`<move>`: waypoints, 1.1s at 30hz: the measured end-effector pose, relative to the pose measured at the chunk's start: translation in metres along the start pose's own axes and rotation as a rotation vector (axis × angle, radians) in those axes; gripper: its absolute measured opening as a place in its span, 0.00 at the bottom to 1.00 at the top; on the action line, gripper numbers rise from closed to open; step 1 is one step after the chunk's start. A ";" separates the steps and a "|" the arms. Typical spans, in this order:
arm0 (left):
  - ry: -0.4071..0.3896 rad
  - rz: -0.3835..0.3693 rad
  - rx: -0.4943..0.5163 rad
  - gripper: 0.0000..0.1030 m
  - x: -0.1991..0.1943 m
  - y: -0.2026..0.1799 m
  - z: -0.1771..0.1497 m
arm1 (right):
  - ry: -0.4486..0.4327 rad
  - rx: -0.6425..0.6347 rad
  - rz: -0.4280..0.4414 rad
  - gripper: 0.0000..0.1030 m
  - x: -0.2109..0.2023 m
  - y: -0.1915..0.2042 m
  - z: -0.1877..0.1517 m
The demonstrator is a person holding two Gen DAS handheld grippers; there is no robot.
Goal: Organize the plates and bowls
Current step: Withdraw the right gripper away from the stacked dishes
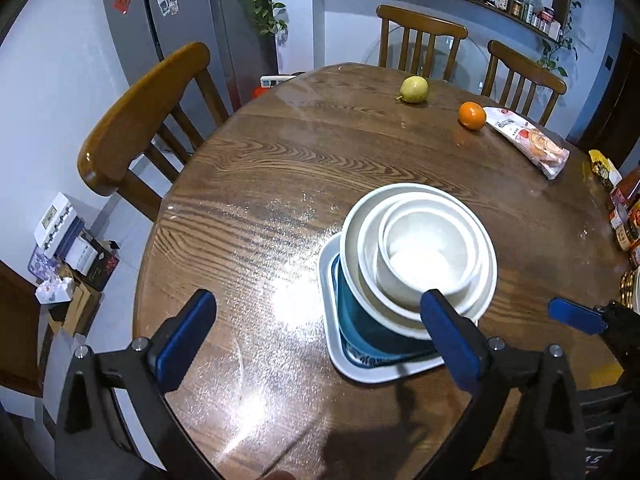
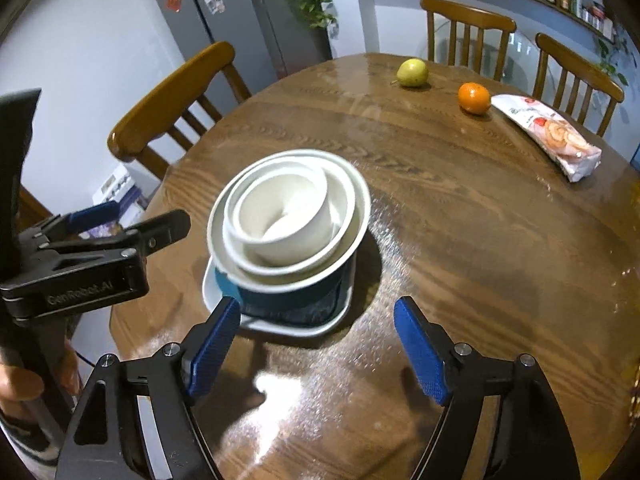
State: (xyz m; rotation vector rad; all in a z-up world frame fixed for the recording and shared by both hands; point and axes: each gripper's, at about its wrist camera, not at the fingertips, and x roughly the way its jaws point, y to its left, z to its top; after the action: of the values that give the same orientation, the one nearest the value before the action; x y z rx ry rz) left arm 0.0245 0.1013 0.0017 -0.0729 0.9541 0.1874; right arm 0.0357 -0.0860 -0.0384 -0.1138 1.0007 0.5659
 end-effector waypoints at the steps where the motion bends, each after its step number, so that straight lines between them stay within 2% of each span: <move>1: 0.002 0.000 0.004 0.99 -0.002 -0.002 -0.002 | 0.003 -0.002 0.001 0.78 0.000 0.001 -0.002; 5: 0.009 -0.034 -0.002 0.99 -0.007 -0.003 -0.008 | 0.009 -0.006 0.003 0.78 0.002 0.008 -0.007; 20: 0.045 -0.005 0.005 0.99 -0.009 -0.005 -0.024 | 0.020 -0.014 0.007 0.78 0.009 0.022 -0.015; 33: 0.046 0.036 0.025 0.99 -0.008 -0.009 -0.028 | 0.028 -0.019 0.001 0.78 0.014 0.025 -0.014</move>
State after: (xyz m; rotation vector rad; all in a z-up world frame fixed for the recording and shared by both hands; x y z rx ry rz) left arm -0.0012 0.0877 -0.0078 -0.0373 1.0042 0.2077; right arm 0.0186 -0.0643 -0.0539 -0.1383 1.0226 0.5758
